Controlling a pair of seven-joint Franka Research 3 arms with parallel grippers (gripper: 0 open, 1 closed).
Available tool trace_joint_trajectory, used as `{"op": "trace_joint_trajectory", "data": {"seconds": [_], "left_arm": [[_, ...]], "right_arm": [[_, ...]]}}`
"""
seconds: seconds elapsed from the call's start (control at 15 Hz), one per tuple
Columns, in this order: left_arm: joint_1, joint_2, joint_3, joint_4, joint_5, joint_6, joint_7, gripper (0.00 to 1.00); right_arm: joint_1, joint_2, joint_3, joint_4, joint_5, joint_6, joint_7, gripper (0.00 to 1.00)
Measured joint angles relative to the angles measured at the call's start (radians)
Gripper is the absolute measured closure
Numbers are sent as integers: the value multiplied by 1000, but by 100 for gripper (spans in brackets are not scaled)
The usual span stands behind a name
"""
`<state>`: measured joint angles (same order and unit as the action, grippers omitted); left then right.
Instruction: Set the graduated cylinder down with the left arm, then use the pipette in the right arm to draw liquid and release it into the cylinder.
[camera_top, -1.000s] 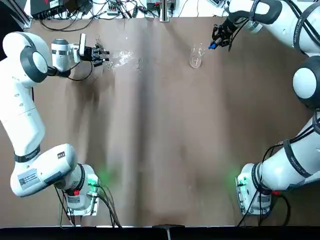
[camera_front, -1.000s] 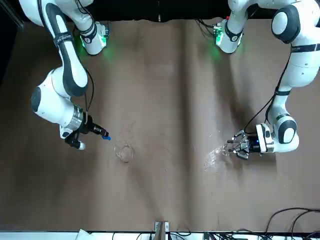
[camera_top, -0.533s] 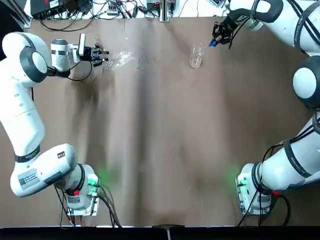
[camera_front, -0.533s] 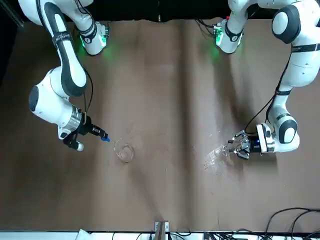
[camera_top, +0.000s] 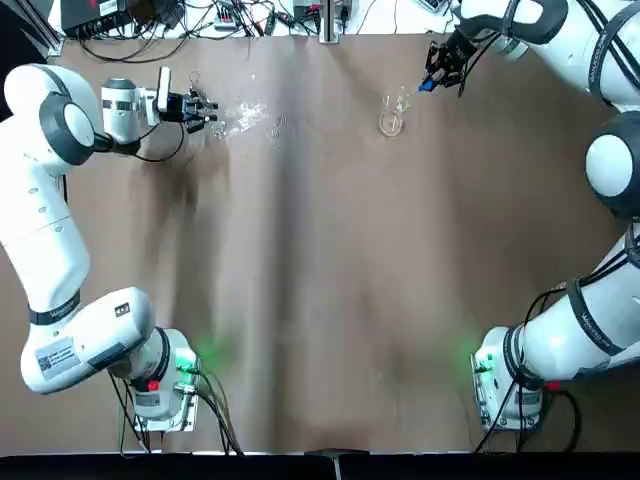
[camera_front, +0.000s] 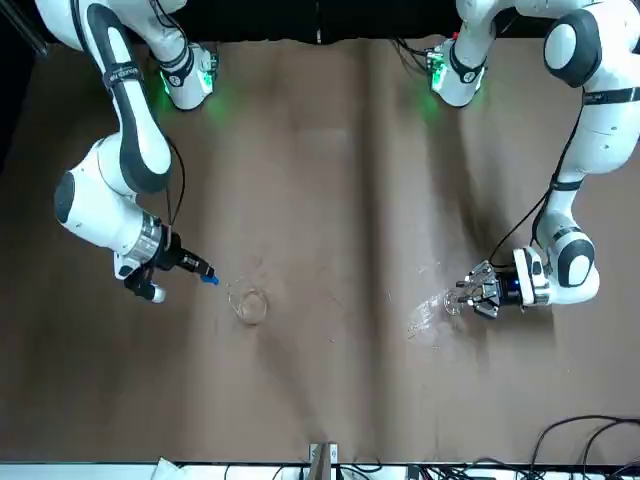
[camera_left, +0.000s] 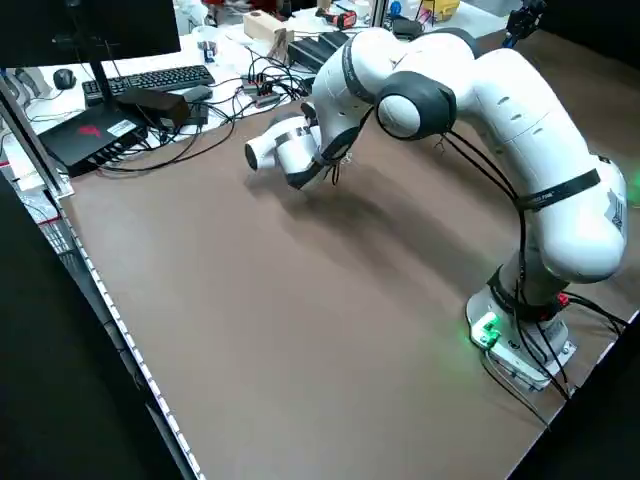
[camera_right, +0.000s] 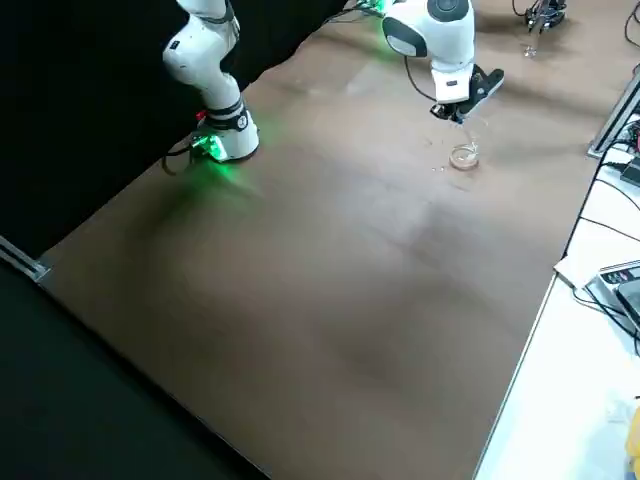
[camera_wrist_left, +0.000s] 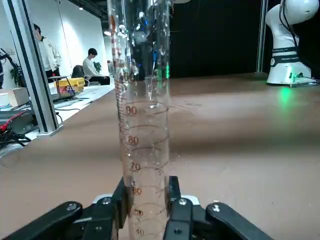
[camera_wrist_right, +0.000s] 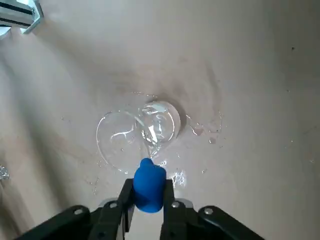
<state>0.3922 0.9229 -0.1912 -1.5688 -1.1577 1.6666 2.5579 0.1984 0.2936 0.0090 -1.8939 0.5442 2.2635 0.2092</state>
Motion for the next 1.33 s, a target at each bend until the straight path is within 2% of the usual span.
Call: {"op": "trace_joint_trajectory", "data": {"seconds": [0.27,0.67,0.87,1.33], "left_arm": [[-3,0,-7,7,0,0,-70,66],[-17,-5,-84,15,0,25,-105,66],[-85,-6,-110,19,-20,80,-117,66],[-276,-21,-212,24,-116,301,-137,66]], "right_arm": [[0,0,-3,7,0,-31,0,73],[-7,-7,-12,43,0,-126,0,73],[-8,-13,-18,61,0,-158,0,73],[-20,-35,-24,95,-2,-211,1,73]]}}
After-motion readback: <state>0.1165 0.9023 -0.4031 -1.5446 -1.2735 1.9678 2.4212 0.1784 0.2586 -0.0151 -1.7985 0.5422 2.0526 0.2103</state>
